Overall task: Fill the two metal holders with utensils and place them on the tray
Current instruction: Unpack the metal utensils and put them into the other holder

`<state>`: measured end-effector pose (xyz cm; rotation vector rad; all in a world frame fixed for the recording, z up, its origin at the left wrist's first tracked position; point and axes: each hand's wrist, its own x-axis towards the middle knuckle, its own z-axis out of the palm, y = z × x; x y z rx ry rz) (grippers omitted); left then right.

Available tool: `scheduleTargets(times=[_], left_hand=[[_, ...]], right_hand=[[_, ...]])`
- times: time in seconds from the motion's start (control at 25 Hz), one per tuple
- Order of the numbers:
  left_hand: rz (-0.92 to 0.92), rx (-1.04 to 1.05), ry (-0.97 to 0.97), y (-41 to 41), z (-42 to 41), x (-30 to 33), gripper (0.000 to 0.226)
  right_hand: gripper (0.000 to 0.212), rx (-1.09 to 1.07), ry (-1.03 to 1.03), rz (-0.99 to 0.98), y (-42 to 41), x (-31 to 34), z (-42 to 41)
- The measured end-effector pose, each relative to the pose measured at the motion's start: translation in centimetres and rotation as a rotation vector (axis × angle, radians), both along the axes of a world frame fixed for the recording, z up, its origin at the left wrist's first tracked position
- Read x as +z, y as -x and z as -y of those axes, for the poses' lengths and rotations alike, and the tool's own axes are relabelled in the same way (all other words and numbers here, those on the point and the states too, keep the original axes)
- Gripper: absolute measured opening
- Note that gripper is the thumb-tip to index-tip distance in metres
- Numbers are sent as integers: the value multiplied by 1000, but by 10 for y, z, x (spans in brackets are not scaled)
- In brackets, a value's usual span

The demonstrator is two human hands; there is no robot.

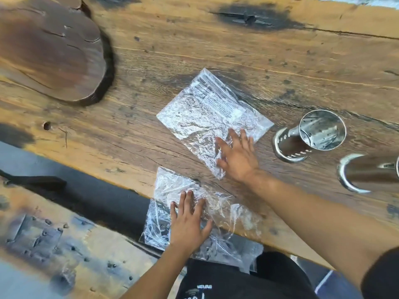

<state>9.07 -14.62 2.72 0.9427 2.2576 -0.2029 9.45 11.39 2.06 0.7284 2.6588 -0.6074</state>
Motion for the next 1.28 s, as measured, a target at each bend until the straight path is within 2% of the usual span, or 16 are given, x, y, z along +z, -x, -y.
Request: scheduleTargets(times=[0.16,0.32,0.68,1.0,1.12,1.28], left_hand=[[-29,5,-25,49,12,-9,75],[-49,29,-43,88,15,-16,77],[-94,32,-93,181,6,-20,76],[-214,82,2,275,-80,-26,72],[-262,148,19,283,-132,-20,61],[-235,270,-75,270,-164,-13,68]], right_hand=[[86,-5,-48,122,28,-24,-8],[88,-48,-14,159,20,-29,-10],[86,-44,57,192,-68,-23,19],[79,-16,37,157,-161,-22,40],[78,25,22,131,-193,-25,43],[78,37,48,126,-218,-19,36]])
